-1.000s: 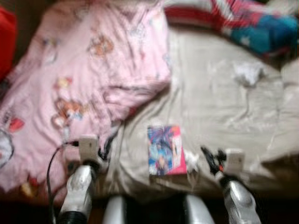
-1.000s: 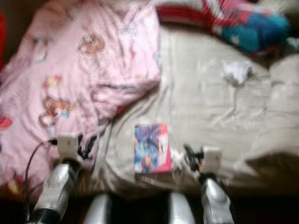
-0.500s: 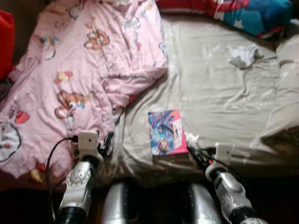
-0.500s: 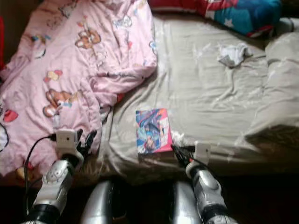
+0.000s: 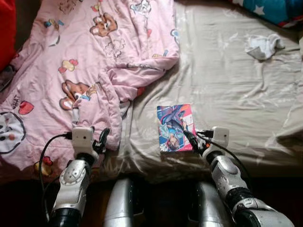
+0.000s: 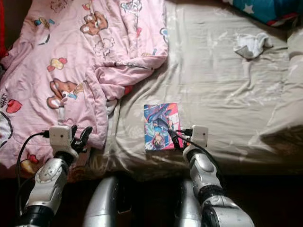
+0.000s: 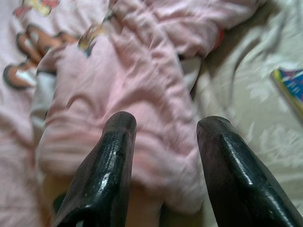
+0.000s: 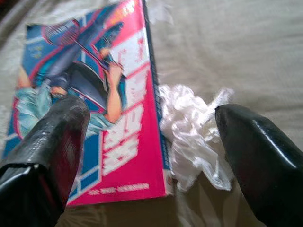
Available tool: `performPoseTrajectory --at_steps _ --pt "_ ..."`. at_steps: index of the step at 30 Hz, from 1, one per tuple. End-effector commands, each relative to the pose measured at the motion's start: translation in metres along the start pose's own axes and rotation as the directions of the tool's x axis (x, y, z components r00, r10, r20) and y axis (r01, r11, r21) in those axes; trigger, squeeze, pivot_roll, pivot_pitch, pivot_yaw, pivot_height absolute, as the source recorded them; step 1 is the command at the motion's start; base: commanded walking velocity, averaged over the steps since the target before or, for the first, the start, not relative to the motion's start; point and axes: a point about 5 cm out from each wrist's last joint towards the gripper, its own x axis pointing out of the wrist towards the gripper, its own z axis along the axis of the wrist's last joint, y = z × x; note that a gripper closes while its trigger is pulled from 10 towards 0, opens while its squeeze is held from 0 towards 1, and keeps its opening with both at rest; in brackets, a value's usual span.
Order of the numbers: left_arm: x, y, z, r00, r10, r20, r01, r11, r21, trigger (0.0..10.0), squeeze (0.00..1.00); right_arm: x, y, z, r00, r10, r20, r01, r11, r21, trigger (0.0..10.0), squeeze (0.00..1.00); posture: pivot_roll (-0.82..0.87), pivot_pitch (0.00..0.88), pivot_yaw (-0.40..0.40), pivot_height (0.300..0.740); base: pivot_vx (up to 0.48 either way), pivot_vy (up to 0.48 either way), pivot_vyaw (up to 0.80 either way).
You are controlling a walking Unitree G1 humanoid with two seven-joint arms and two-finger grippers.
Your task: Clean up the room
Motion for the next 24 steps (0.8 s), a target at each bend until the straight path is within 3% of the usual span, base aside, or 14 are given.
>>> performPoseTrajectory --at_steps 1,13,14,15,24 --pt "-0.0087 0.0099 -0.0056 0.999 0.024 -0.032 -0.024 1.000 0.008 10.0 0.00 -0.0044 -0.0062 -0.0136 0.997 -0.051 -0.053 0.053 0.998 0.044 10.0 0.00 0.09 0.377 0.100 0.616 0.000 0.000 0.00" --pt "-0.0141 0.0145 -0.0076 0.998 0.038 -0.049 -0.037 0.999 0.021 10.0 0.00 -0.0080 -0.0158 -0.0199 0.989 -0.116 -0.091 0.120 0.992 0.036 9.8 0.00 0.10 0.380 0.102 0.616 0.000 0.000 0.00" --pt "-0.0143 0.0138 -0.0077 0.998 0.033 -0.051 -0.032 0.999 0.024 10.0 0.00 -0.0081 -0.0157 -0.0203 0.989 -0.116 -0.092 0.120 0.992 0.038 1.0 0.00 0.10 0.380 0.102 0.616 0.000 0.000 0.00" --pt "-0.0144 0.0136 -0.0078 0.998 0.033 -0.052 -0.031 0.999 0.025 10.0 0.00 -0.0081 -0.0155 -0.0203 0.989 -0.115 -0.091 0.119 0.992 0.039 0.0 0.00 0.10 0.379 0.102 0.616 0.000 0.000 0.00" --pt "-0.0142 0.0128 -0.0080 0.998 0.028 -0.061 -0.027 0.999 0.028 10.0 0.00 -0.0085 -0.0123 -0.0225 0.992 -0.088 -0.090 0.090 0.996 0.017 0.0 0.00 0.10 0.373 0.107 0.616 0.000 0.000 0.00"
